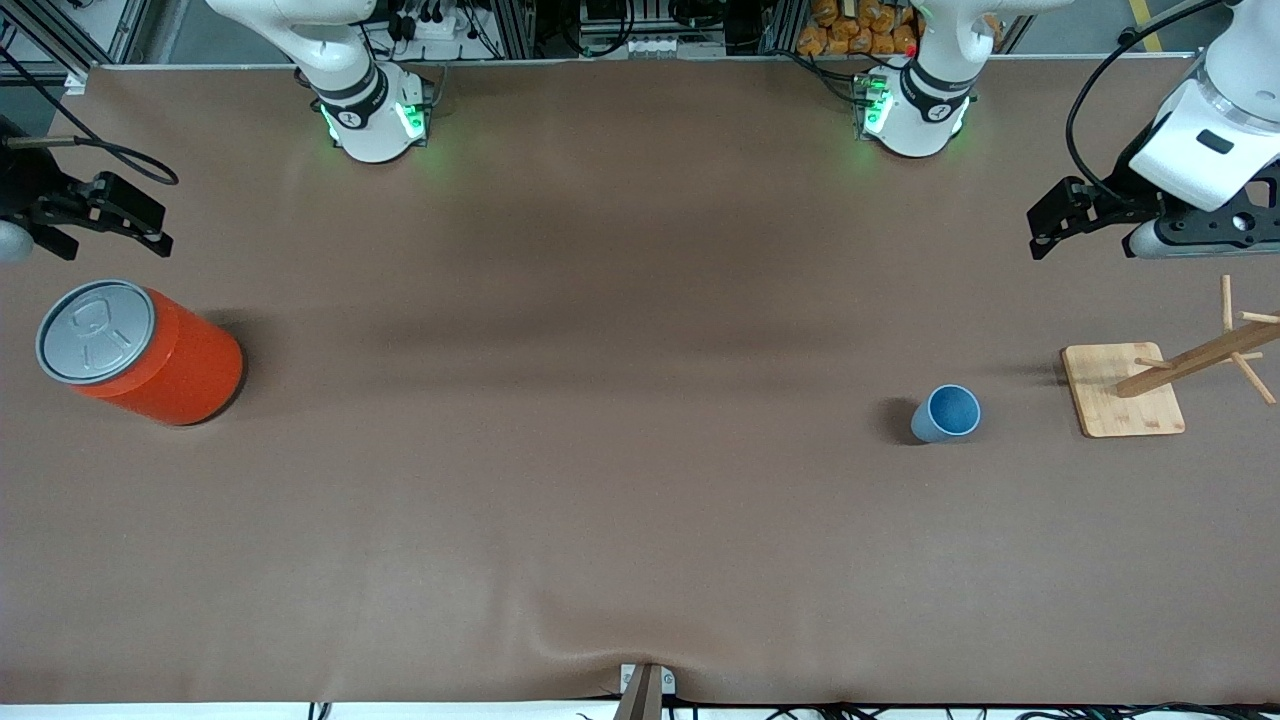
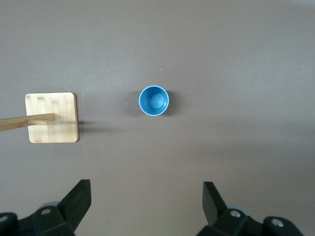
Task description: Flip cup
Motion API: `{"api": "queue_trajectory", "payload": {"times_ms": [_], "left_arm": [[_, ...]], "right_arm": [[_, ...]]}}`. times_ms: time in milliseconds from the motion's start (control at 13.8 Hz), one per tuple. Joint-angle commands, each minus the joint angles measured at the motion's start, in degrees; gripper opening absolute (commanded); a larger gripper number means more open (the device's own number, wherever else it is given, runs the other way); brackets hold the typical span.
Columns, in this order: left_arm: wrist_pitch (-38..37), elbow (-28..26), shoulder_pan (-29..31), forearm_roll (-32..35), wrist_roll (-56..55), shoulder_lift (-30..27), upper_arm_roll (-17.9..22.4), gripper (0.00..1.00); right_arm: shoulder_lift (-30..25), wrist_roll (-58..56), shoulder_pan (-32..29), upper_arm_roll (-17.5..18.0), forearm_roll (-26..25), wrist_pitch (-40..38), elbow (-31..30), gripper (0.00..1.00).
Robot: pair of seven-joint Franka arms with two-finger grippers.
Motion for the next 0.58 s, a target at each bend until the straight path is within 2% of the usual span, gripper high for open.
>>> {"api": "queue_trajectory", "payload": {"times_ms": [0, 508], "left_arm": [[-1.06, -2.22, -0.44, -0.83, 3.43, -2.95, 1.31, 1.0], [-6.59, 1.12, -0.79, -0.91, 3.88, -2.96, 1.66, 1.0]], "right_arm": [[-1.56, -0.78, -0.45, 0.07, 1.29, -0.36, -1.19, 1.0], [-1.56, -0.78, -0.63, -0.01, 1.29, -0.27, -1.19, 1.0]]}}
